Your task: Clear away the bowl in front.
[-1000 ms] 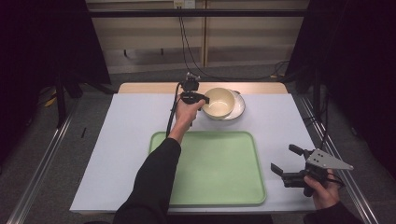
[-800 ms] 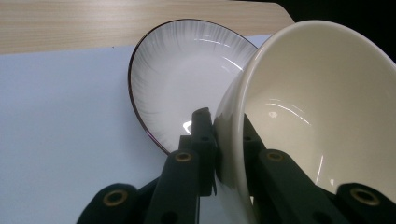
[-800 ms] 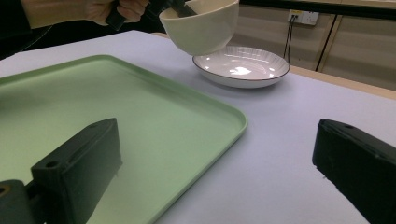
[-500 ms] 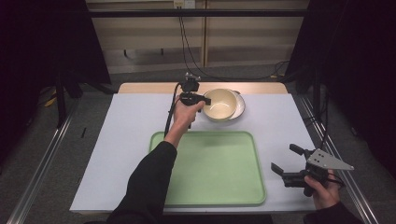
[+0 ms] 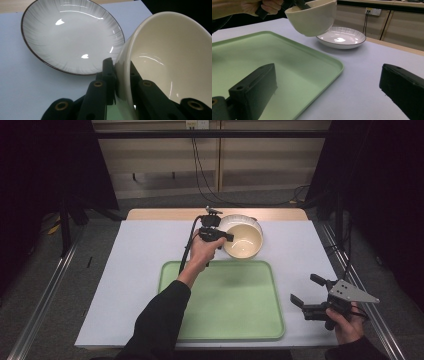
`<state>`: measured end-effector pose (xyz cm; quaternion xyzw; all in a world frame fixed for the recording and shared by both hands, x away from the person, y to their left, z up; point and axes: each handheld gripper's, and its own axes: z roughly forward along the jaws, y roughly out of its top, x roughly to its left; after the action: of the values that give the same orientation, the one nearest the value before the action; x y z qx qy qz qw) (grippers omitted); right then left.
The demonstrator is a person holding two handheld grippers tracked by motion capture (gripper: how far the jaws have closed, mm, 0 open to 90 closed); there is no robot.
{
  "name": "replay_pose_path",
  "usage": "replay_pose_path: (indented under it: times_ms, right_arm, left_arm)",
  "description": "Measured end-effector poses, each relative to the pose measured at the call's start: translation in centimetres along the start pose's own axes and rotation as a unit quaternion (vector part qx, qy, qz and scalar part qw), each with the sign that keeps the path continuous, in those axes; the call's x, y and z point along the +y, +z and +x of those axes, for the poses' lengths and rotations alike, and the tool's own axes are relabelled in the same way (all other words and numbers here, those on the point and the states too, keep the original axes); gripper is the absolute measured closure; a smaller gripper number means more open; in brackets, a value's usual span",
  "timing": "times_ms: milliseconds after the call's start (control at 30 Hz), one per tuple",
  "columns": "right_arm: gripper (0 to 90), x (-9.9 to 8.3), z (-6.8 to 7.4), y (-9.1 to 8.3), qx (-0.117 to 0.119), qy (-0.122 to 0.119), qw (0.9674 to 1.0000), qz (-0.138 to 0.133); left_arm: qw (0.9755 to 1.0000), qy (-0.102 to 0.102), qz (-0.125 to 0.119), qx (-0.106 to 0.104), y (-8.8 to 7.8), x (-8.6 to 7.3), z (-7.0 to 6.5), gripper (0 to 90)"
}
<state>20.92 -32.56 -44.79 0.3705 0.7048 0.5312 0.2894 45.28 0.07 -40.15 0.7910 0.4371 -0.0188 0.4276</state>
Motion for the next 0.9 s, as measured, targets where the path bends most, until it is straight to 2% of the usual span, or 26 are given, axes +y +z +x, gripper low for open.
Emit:
replay_pose_path:
  times_ms: [67,300,367,500,633,900]
  right_arm:
    - [0.9,0.0,0.0,0.0,-0.001,-0.001,1.0000,0.000]
    - [0.9,0.0,0.0,0.0,0.001,0.002,1.0000,-0.002]
    - [0.9,0.0,0.0,0.0,0.001,0.003,1.0000,-0.003]
    - [0.9,0.0,0.0,0.0,0.000,0.001,1.0000,-0.005]
    - [0.9,0.0,0.0,0.0,-0.004,0.000,1.0000,-0.006]
    - [0.9,0.0,0.0,-0.1,-0.006,-0.002,1.0000,-0.007]
  left_arm:
    - [1.0000,-0.002,0.001,-0.008,-0.1,-0.1,-0.3,83.1]
    - [0.9996,0.013,0.008,-0.022,-0.3,-0.3,-1.5,83.1]
    - [0.9992,0.024,0.015,-0.028,-0.4,-0.5,-2.0,83.1]
    - [0.9990,0.026,0.016,-0.033,-0.3,-0.6,-2.4,83.1]
    - [0.9983,0.031,0.023,-0.043,0.0,-1.0,-3.1,83.1]
    - [0.9976,0.034,0.037,-0.049,1.0,-1.6,-3.8,83.0]
